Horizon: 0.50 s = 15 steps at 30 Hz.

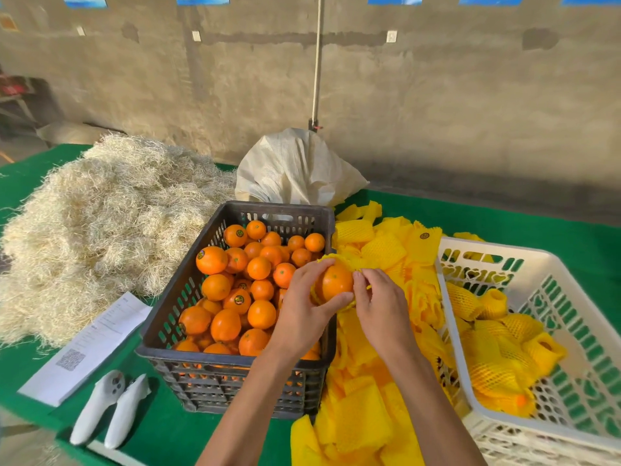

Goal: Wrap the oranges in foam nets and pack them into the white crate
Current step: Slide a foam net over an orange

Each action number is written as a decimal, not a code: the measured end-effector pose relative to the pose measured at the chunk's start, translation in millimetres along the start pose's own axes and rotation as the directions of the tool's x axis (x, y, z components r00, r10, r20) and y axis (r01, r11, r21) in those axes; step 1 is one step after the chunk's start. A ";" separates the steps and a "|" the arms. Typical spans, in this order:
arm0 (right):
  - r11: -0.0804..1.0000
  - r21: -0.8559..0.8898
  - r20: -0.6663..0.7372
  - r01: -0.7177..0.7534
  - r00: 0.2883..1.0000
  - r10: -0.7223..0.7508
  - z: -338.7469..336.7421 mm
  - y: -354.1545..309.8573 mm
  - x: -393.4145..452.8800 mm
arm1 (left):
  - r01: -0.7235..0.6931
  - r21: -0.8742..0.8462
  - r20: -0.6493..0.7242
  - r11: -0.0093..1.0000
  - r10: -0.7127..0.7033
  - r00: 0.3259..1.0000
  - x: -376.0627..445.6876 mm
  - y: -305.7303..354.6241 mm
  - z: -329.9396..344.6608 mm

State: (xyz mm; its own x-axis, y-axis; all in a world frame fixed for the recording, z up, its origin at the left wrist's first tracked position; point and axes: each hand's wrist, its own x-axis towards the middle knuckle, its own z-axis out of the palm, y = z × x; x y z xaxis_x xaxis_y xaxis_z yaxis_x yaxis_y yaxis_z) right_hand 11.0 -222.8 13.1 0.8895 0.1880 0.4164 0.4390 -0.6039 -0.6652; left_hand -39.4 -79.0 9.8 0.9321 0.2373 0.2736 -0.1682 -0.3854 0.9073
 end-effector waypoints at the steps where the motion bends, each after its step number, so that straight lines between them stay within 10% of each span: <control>1: 1.000 -0.012 -0.003 -0.007 1.000 0.007 -3.0 2.2 0.8 | -0.012 -0.023 0.019 1.000 0.013 1.000 -1.0 0.9 2.1; 15: 0.969 -0.122 -0.288 0.215 0.927 -0.242 -35.8 35.7 -32.0 | 0.111 -0.010 -0.047 0.994 -0.112 0.993 17.3 15.7 69.2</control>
State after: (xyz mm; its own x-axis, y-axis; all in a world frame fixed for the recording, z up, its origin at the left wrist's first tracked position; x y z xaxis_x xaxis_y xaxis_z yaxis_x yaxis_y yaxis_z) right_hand -6.3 -278.2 -1.7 0.6814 0.0976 0.7253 0.6016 -0.6391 -0.4792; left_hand -3.7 -142.7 6.8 0.9288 0.3209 0.1855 -0.0668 -0.3473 0.9354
